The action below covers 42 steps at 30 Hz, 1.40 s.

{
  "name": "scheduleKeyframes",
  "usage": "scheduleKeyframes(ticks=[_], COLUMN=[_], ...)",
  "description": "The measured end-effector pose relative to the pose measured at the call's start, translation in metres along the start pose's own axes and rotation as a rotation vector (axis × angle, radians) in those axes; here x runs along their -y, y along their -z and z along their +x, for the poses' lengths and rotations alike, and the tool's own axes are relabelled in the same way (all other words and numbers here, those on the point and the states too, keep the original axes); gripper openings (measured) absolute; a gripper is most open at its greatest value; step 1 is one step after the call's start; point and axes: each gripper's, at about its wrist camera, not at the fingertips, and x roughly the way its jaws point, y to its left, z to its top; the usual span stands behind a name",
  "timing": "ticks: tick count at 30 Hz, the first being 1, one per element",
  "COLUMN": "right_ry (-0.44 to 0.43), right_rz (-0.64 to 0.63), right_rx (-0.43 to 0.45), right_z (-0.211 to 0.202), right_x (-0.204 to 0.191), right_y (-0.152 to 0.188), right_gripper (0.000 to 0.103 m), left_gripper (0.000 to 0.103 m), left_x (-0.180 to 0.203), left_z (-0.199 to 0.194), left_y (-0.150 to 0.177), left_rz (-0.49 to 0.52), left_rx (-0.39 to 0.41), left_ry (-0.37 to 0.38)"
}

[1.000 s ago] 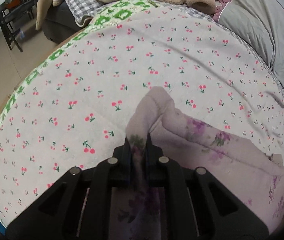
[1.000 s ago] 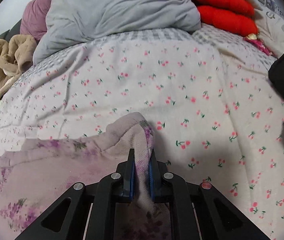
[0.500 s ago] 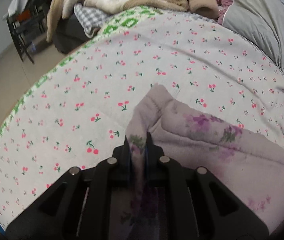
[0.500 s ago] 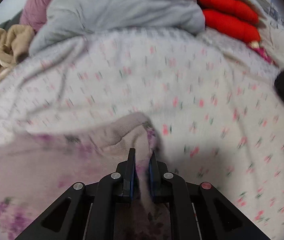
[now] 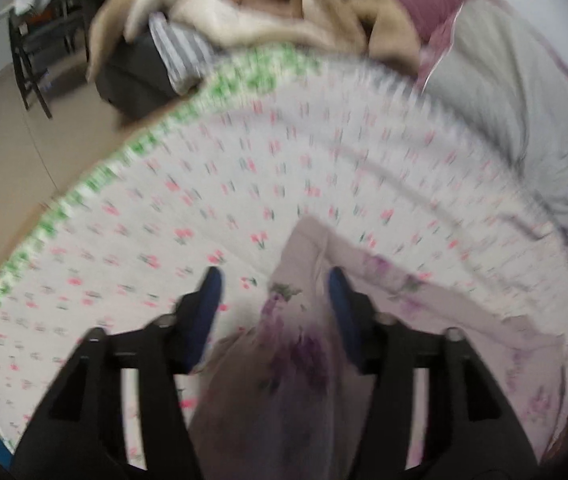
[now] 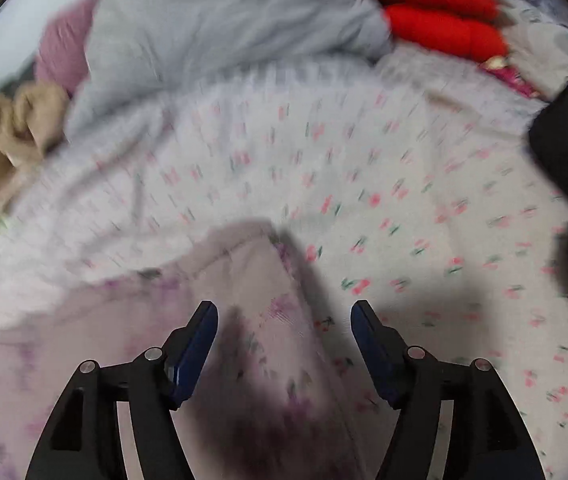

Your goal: Fold large clothes

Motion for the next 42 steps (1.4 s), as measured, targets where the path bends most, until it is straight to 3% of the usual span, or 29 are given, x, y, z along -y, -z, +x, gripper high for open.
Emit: scheduleKeyframes(ticks=[2,5,10,16,19,22,24,28,32,35,38,42], right_ry=[-0.052,-0.114,-0.162,-0.208,-0.138,-0.107,-0.115,-0.108,-0.112,-0.099,-0.116,-0.135], right_rz=[-0.002,-0.072,-0.177,-0.256,-0.365,-0.388,-0.366,-0.394,-0.382,-0.386,-0.375,-0.340], right_rx=[0.034,0.053,0.038,-0.035,-0.005,-0.006,-0.029,-0.031,-0.029,-0.032,-0.018,0.017], right_z=[-0.033,-0.067,-0.096,-0.095,-0.088,-0.076,-0.064,-0.044,-0.031,-0.032,-0.039,-0.079], right_x=[0.001,-0.014,-0.058,-0.105,-0.133,-0.142,-0.139,-0.135,-0.133,-0.135,-0.134,-0.122], right_y=[0.013,0.043,0.099,0.151,0.164,0.164,0.164,0.177,0.183,0.181,0.179,0.166], right_gripper=[0.078,0.078,0.078,0.078,0.083,0.085,0.087,0.089,0.090,0.090,0.090,0.091], left_gripper=[0.060,0.063,0.065,0.065,0.065,0.065,0.065,0.067,0.067,0.067,0.066,0.068], left_x=[0.005,0.029,0.052,0.080,0.091,0.088,0.085,0.098,0.093,0.096,0.088,0.057], left_z=[-0.037,-0.091,-0.129,-0.118,-0.086,-0.047,-0.043,-0.037,-0.032,-0.032,-0.044,-0.079], left_y=[0.009,0.045,0.096,0.134,0.149,0.157,0.162,0.177,0.179,0.180,0.173,0.159], left_rz=[0.047,0.199,0.299,0.372,0.393,0.343,0.334,0.431,0.371,0.396,0.369,0.296], left_rx=[0.052,0.128,0.149,0.095,0.025,-0.066,-0.046,-0.020,-0.014,0.008,-0.015,-0.036], left_ry=[0.014,0.041,0.112,0.141,0.132,0.108,0.119,0.054,0.059,0.040,0.085,0.166])
